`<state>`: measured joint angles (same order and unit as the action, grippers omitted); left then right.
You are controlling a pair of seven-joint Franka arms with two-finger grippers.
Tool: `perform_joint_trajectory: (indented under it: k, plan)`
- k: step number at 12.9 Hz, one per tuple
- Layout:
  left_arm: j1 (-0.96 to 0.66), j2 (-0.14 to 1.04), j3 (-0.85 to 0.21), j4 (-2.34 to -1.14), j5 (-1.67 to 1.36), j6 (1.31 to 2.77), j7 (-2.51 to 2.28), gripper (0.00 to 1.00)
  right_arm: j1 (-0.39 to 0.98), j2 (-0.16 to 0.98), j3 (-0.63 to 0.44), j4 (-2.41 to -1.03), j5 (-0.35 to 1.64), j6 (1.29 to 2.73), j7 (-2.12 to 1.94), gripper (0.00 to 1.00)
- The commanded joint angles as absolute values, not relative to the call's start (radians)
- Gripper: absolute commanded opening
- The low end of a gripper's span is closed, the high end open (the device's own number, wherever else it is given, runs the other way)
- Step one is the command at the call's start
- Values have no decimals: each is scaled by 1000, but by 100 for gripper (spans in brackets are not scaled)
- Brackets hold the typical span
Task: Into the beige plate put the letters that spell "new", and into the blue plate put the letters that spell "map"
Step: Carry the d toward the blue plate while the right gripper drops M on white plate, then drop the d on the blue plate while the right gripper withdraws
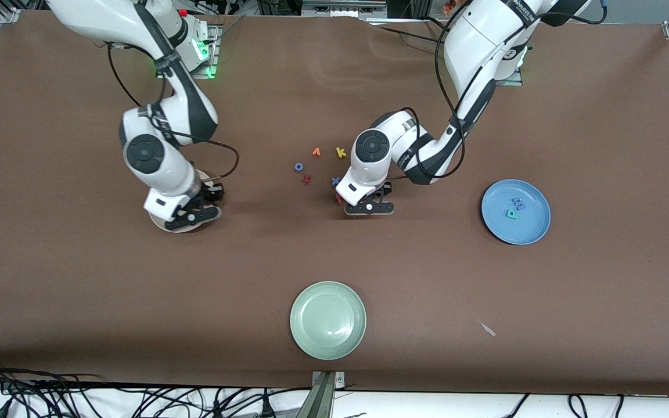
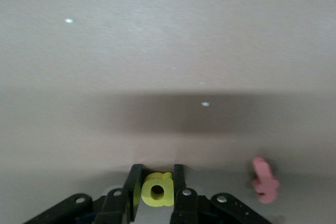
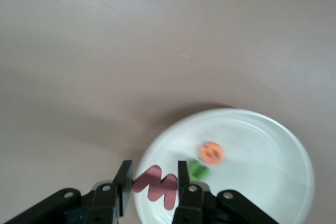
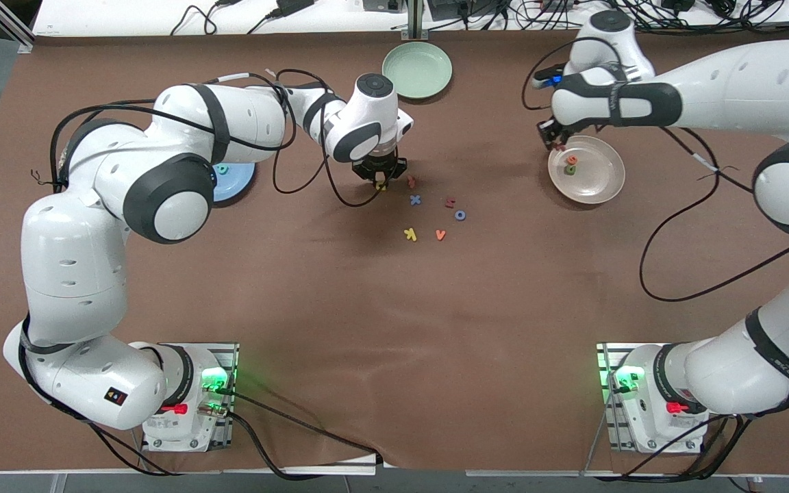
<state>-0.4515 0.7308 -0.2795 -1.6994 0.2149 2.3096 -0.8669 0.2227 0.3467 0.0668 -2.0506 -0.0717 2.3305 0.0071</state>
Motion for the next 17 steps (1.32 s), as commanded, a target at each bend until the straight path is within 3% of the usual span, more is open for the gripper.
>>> perform_joint_trajectory:
  k: [1,3,6,7,8,13,17]
  plan:
    - [-405,729,-287,-1620,229,2138,-769,12,175,243,71,-2266,-80,2451,-40,35]
    - [-361,716,-290,-1585,227,2022,-660,12,173,180,68,-2360,-78,2485,-38,46]
    - [-264,692,-288,-1583,216,1924,-461,12,172,106,32,-2361,-78,2373,-40,76]
    - [-235,677,-287,-1583,218,1898,-399,12,172,91,28,-2346,-78,2358,-43,82]
    - [-200,669,-287,-1583,218,1867,-329,12,172,78,22,-2321,-75,2330,-46,100]
    - [-14,637,-279,-1588,233,1740,71,12,169,78,-3,-2047,-66,2087,-43,100]
    - [89,646,-278,-1603,310,1736,283,12,169,78,-11,-1863,-64,1901,-37,100]
